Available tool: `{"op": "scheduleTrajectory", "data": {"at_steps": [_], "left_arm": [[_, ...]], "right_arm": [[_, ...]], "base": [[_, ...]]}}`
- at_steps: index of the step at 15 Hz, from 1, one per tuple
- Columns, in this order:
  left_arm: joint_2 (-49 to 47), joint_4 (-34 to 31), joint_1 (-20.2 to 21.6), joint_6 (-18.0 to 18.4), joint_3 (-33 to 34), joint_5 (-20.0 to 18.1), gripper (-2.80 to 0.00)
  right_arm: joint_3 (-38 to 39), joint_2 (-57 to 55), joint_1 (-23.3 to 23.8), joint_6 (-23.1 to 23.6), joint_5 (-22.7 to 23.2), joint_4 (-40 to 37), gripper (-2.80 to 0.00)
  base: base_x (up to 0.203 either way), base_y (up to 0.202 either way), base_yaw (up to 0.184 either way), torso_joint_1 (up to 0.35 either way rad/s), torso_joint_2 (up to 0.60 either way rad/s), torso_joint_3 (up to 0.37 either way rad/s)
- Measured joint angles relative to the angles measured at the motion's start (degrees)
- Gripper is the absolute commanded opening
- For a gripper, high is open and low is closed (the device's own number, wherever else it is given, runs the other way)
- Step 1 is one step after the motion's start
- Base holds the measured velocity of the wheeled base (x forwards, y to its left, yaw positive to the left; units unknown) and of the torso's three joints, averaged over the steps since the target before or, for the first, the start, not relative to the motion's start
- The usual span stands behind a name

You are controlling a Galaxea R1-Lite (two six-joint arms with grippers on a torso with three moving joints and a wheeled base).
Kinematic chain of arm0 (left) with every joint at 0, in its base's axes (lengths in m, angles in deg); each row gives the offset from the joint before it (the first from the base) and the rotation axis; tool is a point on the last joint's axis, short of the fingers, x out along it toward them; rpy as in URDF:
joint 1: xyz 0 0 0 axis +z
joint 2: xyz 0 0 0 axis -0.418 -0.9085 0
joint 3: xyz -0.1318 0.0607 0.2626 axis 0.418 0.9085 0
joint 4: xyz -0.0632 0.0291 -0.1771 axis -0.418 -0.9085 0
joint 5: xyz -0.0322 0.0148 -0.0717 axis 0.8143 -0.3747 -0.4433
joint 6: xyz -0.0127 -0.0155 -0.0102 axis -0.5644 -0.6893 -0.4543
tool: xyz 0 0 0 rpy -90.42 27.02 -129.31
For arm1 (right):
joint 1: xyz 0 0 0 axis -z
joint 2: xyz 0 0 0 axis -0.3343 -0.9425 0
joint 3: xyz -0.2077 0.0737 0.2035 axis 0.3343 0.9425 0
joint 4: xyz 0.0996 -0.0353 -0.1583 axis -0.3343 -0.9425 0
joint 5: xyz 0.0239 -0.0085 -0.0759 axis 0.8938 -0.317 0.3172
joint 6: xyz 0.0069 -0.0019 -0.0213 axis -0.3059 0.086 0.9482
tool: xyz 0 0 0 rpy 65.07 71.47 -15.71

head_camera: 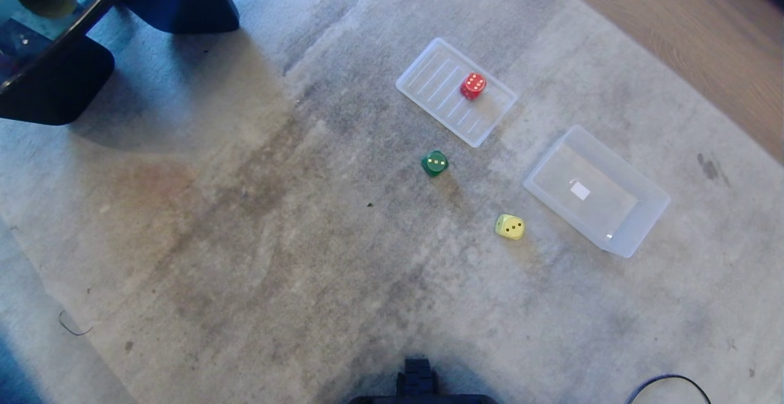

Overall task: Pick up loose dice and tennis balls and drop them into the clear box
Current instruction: Pick up toys out of the box

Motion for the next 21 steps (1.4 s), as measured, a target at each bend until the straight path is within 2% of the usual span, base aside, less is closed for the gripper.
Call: {"op": "scheduleTrajectory", "data": {"at_steps": [6,11,12,15,19,21], "left_arm": [[0.0,0.0,0.0,-0.1,0.0,0.0,-2.80],[0.0,0.0,0.0,-0.1,0.0,0.0,-2.80],[0.0,0.0,0.0,-0.1,0.0,0.0,-2.80],[0.0,0.0,0.0,-0.1,0.0,0.0,-2.80],[0.0,0.0,0.0,-0.1,0.0,0.0,-2.80],[0.0,0.0,0.0,-0.1,0.0,0.0,-2.80]], "right_arm": [[-2.8,-32.2,-1.9,-7.4,-1.4,20.6,-2.80],[-6.5,-58.5,-2.6,-9.9,-1.1,36.8,-2.80],[-7.7,-62.6,-2.6,-10.0,-1.0,40.1,0.00],[-12.4,-73.7,-2.2,-10.1,-0.3,46.2,0.00],[-19.0,-83.8,-3.2,-4.8,1.7,47.3,0.00],[-20.6,-87.1,-4.1,-4.5,3.0,47.5,0.00]], "base": [[0.000,0.000,0.000,0.000,0.00,0.000],[0.000,0.000,0.000,0.000,0.00,0.000],[0.000,0.000,0.000,0.000,0.00,0.000],[0.000,0.000,0.000,0.000,0.00,0.000],[0.000,0.000,0.000,0.000,0.00,0.000],[0.000,0.000,0.000,0.000,0.00,0.000]]}}
